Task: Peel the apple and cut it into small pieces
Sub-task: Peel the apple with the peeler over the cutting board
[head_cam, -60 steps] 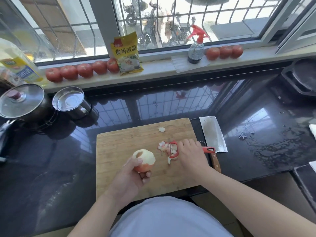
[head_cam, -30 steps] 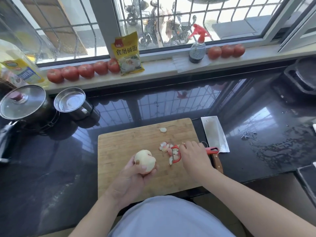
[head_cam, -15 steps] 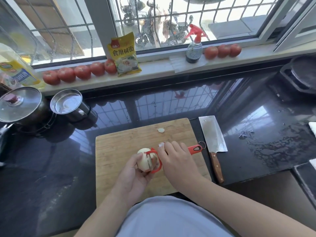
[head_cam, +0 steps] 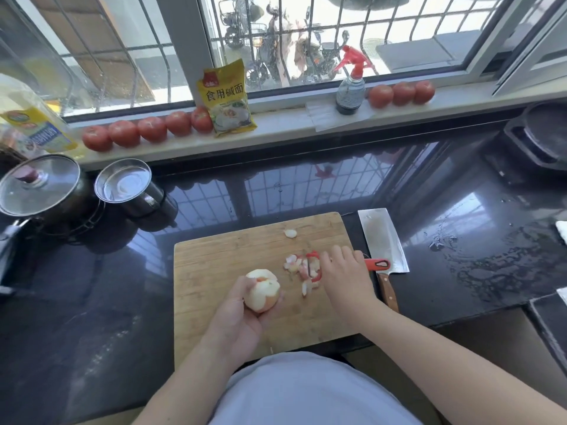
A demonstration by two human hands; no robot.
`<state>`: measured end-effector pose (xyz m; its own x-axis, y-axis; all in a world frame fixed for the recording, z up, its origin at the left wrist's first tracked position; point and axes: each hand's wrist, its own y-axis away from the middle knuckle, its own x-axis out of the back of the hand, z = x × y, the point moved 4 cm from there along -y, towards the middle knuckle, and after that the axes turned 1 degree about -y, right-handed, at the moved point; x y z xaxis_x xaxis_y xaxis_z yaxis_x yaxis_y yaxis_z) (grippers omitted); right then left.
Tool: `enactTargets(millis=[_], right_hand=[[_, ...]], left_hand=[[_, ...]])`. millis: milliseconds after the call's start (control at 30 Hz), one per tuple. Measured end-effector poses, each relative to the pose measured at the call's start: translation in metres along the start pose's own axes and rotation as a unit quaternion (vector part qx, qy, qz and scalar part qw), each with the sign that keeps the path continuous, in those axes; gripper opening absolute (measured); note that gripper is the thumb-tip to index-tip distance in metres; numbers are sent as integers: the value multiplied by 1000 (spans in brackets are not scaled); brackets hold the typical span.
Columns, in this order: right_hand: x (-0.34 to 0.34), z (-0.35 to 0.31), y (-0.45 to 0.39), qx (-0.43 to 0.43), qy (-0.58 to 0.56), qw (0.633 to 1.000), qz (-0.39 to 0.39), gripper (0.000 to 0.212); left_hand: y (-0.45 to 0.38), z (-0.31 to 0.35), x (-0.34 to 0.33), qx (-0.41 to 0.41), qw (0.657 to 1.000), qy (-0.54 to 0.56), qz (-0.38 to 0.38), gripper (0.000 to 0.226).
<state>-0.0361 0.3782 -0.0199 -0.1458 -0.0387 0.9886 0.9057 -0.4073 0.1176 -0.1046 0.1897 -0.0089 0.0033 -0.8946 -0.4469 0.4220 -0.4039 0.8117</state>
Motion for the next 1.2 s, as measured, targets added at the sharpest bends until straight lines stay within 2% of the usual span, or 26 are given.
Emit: enactTargets(millis=[67, 200, 300, 367, 433, 533, 600, 667, 733, 800, 900, 967, 1067, 1200], right_hand=[[-6, 8, 0, -25, -3, 999, -45, 25], [-9, 8, -2, -7, -18, 998, -61, 35], [-2, -1, -3, 65, -80, 995, 10, 34], [14, -19, 3, 146, -122, 977, 98, 34], [26, -38, 12, 200, -119, 962, 141, 31], [29, -46, 12, 189, -101, 965, 154, 27], [10, -32, 6, 145, -61, 981, 118, 21], [-16, -6, 0, 66, -9, 997, 30, 16], [-30, 18, 3, -9, -11, 999, -31, 26], [-33, 20, 8, -24, -62, 996, -56, 37], [-42, -7, 21, -24, -210, 968, -135, 30], [-57, -40, 39, 8, -240, 954, -178, 31], [-74, -69, 57, 48, -193, 967, -157, 34], [-74, -69, 48, 93, -126, 982, -110, 34]], left_hand=[[0, 5, 3, 6, 1000, -7, 0, 24], [-3, 8, 9, 8, 1000, 4, 4, 39], [-4, 6, 10, -6, 1000, -10, 0, 42], [-3, 6, 9, -22, 999, -36, 7, 44], [-2, 5, 6, -29, 997, -70, 14, 42], [-3, 3, 3, -33, 996, -82, 20, 40], [-3, 2, 4, -30, 997, -67, 27, 38], [-2, 3, 8, -23, 998, -47, 33, 37], [0, 5, 14, -19, 998, -40, 37, 35], [-2, 10, 23, -24, 998, -25, 48, 33], [-3, 17, 38, -34, 996, 28, 81, 26], [-2, 20, 45, -37, 993, 58, 100, 25], [3, 22, 52, -33, 990, 79, 110, 29], [7, 21, 57, -21, 990, 91, 107, 33]])
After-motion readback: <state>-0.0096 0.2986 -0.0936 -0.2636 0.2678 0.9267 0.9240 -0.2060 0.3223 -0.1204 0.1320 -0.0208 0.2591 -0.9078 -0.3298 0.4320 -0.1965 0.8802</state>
